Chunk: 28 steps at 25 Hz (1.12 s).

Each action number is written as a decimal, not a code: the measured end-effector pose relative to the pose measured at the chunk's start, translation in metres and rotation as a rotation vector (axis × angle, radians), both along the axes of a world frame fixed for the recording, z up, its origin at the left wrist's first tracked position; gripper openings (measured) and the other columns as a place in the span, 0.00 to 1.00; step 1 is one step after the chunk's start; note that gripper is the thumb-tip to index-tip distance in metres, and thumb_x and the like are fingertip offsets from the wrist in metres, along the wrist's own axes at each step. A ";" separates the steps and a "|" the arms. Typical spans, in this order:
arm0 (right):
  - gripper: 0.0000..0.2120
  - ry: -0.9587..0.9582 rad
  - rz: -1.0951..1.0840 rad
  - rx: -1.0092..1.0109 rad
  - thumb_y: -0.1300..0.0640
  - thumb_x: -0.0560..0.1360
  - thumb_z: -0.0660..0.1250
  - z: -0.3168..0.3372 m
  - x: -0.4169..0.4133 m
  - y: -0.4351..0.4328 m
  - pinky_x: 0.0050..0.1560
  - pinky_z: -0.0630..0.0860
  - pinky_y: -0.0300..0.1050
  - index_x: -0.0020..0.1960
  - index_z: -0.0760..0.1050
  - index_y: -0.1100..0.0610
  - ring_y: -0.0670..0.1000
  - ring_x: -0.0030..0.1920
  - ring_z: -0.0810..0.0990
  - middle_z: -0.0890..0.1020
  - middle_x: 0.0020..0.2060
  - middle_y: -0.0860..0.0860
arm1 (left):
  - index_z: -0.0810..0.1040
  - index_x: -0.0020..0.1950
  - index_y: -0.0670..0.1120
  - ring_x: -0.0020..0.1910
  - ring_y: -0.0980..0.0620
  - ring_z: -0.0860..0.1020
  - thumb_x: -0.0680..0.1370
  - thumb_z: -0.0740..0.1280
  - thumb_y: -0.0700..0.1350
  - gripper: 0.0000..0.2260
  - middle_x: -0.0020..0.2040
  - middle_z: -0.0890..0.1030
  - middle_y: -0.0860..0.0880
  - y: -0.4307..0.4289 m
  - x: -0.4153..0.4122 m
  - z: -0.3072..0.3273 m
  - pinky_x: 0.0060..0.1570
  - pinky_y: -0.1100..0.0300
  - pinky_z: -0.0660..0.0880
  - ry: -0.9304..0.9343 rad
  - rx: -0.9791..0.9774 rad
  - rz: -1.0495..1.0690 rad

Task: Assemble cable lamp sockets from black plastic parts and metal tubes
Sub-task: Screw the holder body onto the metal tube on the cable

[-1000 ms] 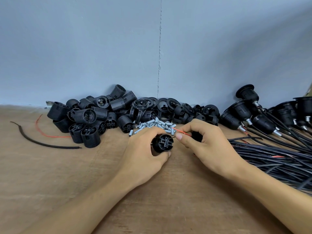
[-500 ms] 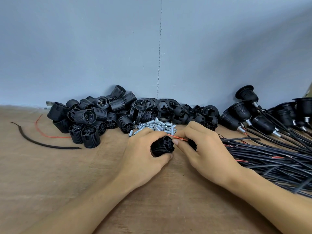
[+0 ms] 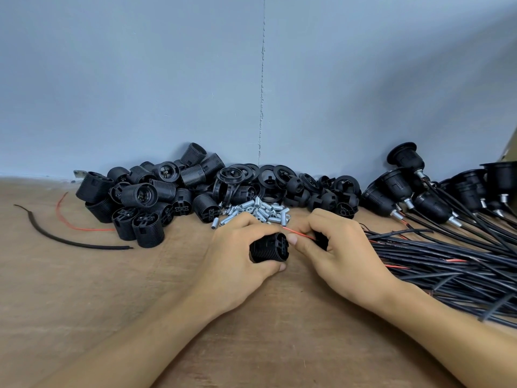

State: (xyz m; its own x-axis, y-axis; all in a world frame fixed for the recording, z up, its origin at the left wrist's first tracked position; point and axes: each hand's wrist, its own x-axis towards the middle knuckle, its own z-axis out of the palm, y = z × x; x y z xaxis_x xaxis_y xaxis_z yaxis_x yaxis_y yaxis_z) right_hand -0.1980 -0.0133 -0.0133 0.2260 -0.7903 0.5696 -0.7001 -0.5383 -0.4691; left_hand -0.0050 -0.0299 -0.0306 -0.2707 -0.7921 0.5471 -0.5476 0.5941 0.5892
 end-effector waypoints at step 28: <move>0.15 -0.107 -0.051 0.177 0.53 0.78 0.69 -0.004 0.002 -0.002 0.35 0.66 0.35 0.33 0.74 0.46 0.42 0.33 0.71 0.74 0.29 0.44 | 0.80 0.55 0.61 0.48 0.63 0.74 0.68 0.73 0.60 0.17 0.45 0.73 0.61 -0.009 -0.002 -0.015 0.46 0.73 0.67 -0.113 -0.118 0.004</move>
